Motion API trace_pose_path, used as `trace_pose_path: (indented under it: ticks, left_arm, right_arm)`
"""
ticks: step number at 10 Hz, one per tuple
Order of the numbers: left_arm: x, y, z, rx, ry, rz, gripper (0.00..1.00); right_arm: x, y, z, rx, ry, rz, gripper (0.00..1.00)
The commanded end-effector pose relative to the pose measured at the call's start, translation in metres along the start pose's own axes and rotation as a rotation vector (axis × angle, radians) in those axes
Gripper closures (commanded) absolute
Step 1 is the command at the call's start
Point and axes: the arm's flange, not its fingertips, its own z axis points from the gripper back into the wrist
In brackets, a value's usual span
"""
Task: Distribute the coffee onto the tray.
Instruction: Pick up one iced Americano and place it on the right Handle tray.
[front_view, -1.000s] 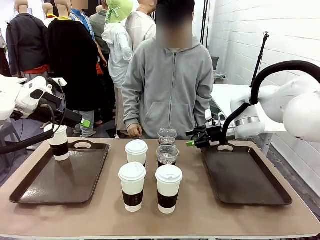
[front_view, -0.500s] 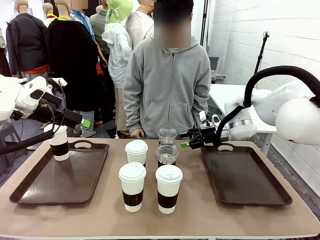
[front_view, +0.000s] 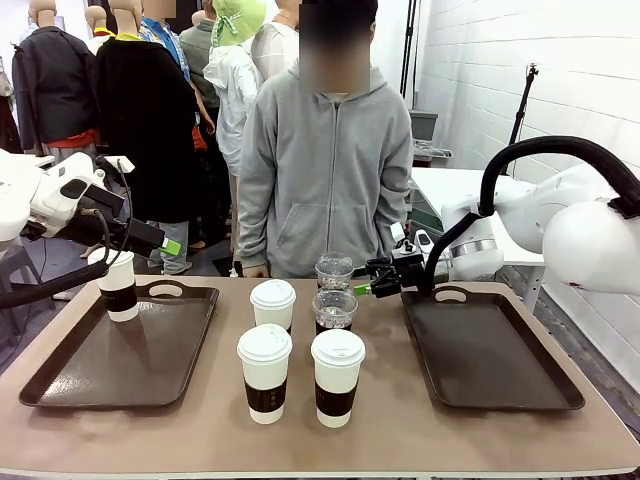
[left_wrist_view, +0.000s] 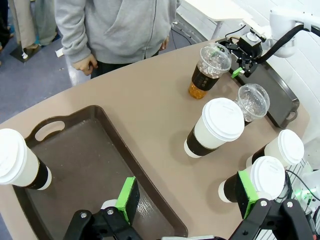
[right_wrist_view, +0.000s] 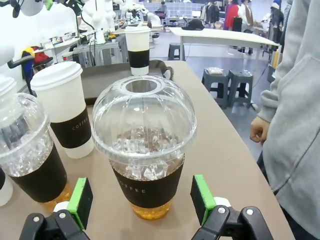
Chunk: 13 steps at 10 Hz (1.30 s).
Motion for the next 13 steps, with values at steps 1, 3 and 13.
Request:
trace_pose_path:
  ticks: [1,3,13]
  left_arm:
    - [0.0,0.004,-0.002,-0.018,-0.01,-0.017,0.0]
    - [0.0,0.004,-0.002,-0.018,-0.01,-0.017,0.0]
    - [0.0,0.004,-0.002,-0.018,-0.01,-0.017,0.0]
  right_arm:
    - [-0.001,-0.009,-0.006,0.039,0.022,-0.023,0.0]
    - [-0.003,-0.011,-0.011,0.045,0.04,-0.033,0.0]
    - [-0.017,-0.026,-0.036,0.081,0.053,-0.056,0.0]
